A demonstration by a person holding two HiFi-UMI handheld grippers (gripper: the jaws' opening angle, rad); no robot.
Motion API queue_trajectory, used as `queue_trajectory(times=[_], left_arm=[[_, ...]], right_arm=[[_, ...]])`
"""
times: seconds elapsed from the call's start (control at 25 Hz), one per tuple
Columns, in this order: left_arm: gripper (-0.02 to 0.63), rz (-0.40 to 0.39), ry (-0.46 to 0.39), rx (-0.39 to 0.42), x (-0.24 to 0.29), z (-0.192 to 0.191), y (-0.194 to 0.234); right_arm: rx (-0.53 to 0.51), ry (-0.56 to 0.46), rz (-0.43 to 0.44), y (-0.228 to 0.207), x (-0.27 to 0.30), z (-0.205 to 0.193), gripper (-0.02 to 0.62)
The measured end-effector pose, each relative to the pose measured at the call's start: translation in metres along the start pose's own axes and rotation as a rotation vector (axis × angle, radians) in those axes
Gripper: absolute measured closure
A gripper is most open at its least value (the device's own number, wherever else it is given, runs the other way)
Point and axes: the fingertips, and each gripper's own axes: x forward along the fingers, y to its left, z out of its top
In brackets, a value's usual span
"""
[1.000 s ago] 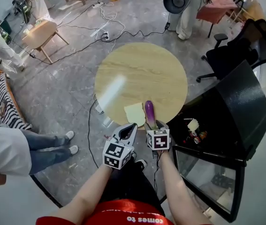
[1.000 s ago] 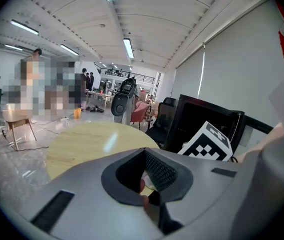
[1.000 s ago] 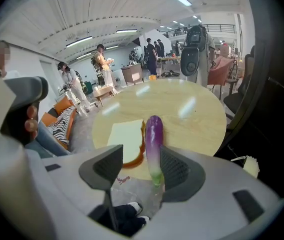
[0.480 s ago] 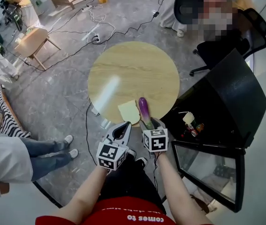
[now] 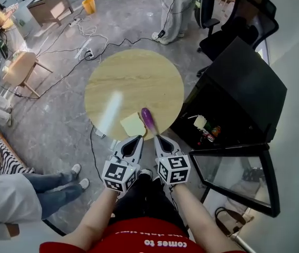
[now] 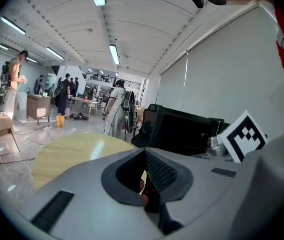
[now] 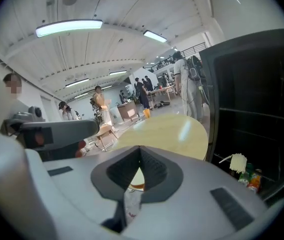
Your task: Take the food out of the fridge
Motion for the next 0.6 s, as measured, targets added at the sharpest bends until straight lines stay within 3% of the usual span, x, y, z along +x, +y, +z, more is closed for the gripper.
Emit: queue_trajectory(times=[0.6], left_arm=[[0.600, -0.303, 0.033, 0.067, 0.038, -0.008, -0.120]], right_arm=[[0.109, -0.165, -0.263, -0.073, -0.110, 0.001, 0.584]])
